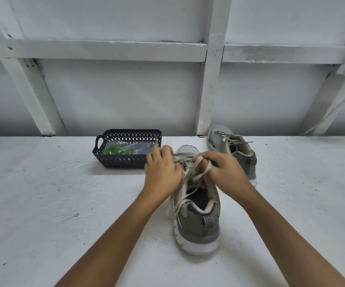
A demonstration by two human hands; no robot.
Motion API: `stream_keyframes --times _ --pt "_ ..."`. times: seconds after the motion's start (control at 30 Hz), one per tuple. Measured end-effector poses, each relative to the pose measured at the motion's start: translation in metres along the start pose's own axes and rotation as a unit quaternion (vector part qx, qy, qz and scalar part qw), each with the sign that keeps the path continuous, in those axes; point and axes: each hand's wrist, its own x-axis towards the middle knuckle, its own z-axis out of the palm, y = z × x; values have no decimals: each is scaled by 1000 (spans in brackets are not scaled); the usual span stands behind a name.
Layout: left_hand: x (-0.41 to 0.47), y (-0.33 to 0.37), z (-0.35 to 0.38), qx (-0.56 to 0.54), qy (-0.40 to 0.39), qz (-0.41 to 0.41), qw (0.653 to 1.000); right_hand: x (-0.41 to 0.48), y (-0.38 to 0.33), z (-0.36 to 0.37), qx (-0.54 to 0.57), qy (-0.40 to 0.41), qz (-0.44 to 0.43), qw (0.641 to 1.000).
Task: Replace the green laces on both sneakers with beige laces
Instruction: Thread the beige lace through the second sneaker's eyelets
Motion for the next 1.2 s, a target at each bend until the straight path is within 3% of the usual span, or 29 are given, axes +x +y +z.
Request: stream_keyframes --times 0.1,0.17,0.3,0.43,0.67,0.83,1.07,1.2 --pt "3 2 -4 -209 -124 -64 968 10 -5 -4 47 -1 10 999" --pt "0 4 -2 -272 -170 -69 945 17 -8 -5 71 -11 24 997" --pt "-9 3 14 -206 -168 -68 962 29 -14 -5 70 -30 24 997" --pt "-11 7 18 -238 -154 -93 954 33 -22 -3 85 -40 4 996" --pt "-10 3 24 -258 -164 -94 948 24 -39 -15 215 -52 -49 974" --pt "-10 10 23 -213 -163 -100 958 19 -64 -29 352 -80 -93 928" --pt "-10 2 29 -265 -118 -98 952 11 -65 -31 257 -107 -137 951" --pt "-10 15 2 -175 -60 -3 983 6 -65 -39 210 -151 -149 954"
